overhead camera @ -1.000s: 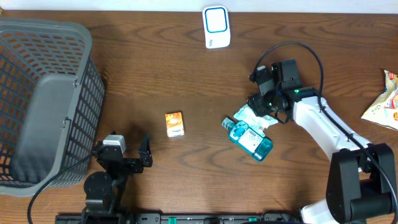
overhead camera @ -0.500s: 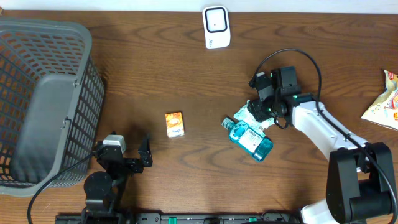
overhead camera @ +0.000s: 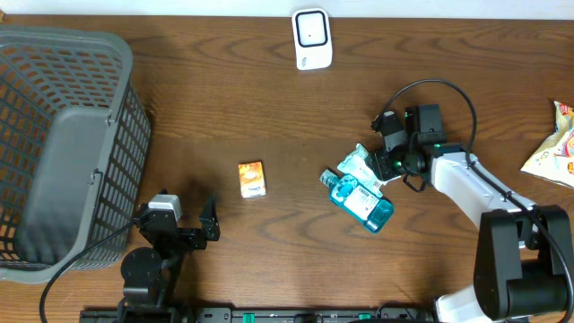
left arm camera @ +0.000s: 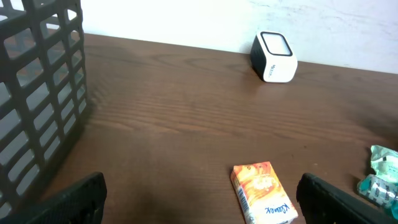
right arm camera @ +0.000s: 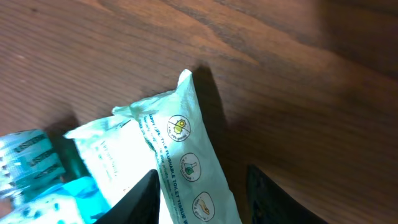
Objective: Scan the item barcode
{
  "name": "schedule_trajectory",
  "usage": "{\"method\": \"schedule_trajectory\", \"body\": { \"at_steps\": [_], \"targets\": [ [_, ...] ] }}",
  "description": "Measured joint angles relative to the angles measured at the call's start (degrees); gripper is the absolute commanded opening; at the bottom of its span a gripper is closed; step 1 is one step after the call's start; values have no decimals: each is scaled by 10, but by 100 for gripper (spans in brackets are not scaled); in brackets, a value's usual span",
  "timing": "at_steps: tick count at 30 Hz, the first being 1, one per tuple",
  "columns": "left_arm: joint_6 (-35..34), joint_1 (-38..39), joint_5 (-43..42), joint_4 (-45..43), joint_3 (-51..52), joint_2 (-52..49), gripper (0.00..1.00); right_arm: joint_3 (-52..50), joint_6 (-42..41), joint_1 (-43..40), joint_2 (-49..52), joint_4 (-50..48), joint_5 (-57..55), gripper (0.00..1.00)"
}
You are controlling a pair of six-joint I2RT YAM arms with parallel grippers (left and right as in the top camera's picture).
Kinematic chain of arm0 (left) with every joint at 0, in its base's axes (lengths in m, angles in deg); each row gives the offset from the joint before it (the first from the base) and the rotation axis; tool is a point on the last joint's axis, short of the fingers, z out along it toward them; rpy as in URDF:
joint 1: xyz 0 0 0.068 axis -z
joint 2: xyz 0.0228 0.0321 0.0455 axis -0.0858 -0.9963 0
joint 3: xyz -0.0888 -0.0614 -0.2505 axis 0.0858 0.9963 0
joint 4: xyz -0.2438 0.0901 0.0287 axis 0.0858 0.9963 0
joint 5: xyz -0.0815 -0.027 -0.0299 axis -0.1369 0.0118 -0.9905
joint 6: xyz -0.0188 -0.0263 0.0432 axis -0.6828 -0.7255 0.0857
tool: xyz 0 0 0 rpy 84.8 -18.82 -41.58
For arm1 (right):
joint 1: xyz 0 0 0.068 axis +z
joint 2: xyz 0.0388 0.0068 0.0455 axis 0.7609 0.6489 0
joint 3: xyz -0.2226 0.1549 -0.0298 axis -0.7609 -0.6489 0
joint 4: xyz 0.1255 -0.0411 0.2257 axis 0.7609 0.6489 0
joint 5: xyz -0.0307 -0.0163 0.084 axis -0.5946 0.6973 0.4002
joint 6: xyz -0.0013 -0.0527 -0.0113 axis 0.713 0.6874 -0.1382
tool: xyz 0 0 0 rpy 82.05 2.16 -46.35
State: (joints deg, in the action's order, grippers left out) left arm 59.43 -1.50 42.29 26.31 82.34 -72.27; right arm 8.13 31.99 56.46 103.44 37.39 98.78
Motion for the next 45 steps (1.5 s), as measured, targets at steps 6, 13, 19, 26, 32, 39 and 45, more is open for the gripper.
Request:
{"method": "schedule_trajectory", "body": {
  "at_steps": [6, 13, 19, 26, 32, 39, 45],
  "targets": [
    [0, 0, 0, 0, 0, 0, 98, 2, -3, -7, 44, -13, 53, 37],
    [0, 0, 0, 0, 0, 0, 98, 25, -11, -12, 87, -24, 131, 5],
    [0, 0, 0, 0, 0, 0, 98, 77, -35, -12, 106, 53, 139, 1],
    [0, 0, 0, 0, 0, 0, 98, 158, -75, -10, 116, 167, 143, 2],
    [0, 0, 0, 0, 0, 0, 98, 196, -87, -10, 101, 176, 229, 2],
    [0, 0, 0, 0, 0, 0, 98, 199, -91, -7, 56, 174, 305, 2],
    [0, 0, 0, 0, 0, 0, 98, 200, -83, 10, 54, 165, 314, 1]
  ]
}}
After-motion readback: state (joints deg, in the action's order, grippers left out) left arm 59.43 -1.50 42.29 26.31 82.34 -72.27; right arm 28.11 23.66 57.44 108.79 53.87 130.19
